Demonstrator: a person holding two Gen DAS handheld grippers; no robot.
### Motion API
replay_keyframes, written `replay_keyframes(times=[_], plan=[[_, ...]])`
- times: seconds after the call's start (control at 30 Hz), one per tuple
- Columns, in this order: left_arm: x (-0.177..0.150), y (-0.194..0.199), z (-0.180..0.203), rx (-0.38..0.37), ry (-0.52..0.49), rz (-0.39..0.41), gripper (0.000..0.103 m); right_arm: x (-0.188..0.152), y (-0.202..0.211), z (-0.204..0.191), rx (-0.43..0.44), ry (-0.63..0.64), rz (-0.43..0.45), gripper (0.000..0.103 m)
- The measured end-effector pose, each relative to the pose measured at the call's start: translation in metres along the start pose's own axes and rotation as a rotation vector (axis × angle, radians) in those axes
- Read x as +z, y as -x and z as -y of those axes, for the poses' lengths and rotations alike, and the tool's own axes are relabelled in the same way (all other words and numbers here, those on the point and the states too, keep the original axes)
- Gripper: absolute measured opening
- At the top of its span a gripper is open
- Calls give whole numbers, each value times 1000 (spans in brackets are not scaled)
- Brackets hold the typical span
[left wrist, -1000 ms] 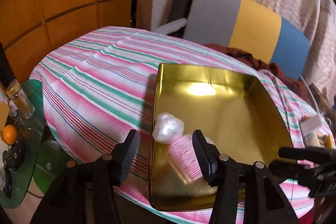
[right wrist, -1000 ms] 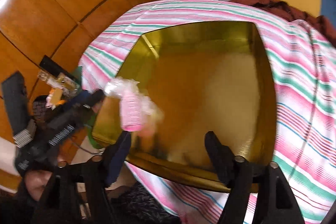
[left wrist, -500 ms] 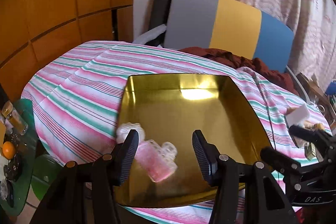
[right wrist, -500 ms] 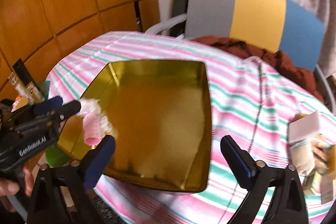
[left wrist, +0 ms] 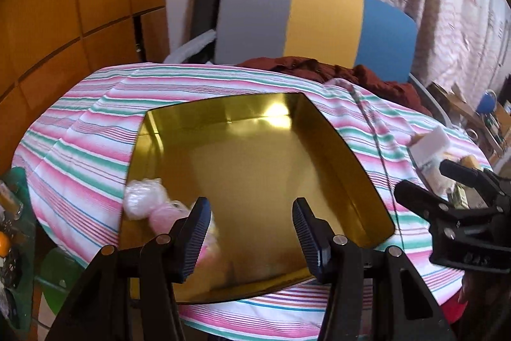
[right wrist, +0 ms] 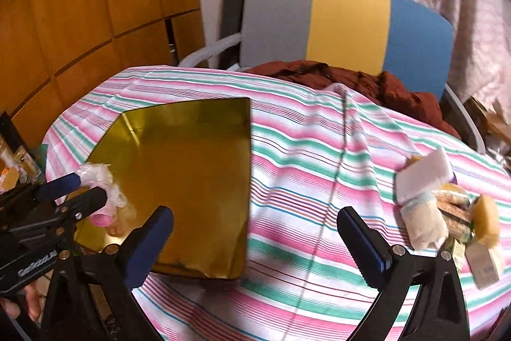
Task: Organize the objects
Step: 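Move both open tools back to the pile of items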
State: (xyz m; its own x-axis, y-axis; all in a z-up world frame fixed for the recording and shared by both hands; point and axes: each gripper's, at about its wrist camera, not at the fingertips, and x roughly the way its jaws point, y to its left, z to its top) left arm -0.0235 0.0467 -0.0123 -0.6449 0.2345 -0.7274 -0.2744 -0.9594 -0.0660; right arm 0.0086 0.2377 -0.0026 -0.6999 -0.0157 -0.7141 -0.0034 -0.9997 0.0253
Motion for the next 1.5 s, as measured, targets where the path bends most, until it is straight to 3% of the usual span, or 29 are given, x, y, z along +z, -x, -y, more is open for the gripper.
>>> replay_keyframes(times=[0.53,0.63,0.83,0.97,1.13,1.17,1.27,1.5], plan=[[1,-7,43,-105,-94,-40,54,-9,4,93,-124,-161,-23,103],[3,-9,57,-134,-127,-47,54,-7,14,127,-166,-210,-15,103],[7,-14,91,-199,-196,-67,54,3,43,214,-329,-303,63,103],[11,-18,115,-231,-236,-80,54,-8,51,274,-442,-419,116,103],[17,-30,145,-264,-272,-98,55,-34,55,330,-437,-666,134,103],[19,-34,153,-273,-277,-105,59,-37,57,336,-421,-702,143,103],[23,-41,172,-288,-293,-107,70,-40,53,342,-394,-734,116,103],[28,-63,212,-378,-300,-178,73,-42,52,341,-374,-728,106,103]])
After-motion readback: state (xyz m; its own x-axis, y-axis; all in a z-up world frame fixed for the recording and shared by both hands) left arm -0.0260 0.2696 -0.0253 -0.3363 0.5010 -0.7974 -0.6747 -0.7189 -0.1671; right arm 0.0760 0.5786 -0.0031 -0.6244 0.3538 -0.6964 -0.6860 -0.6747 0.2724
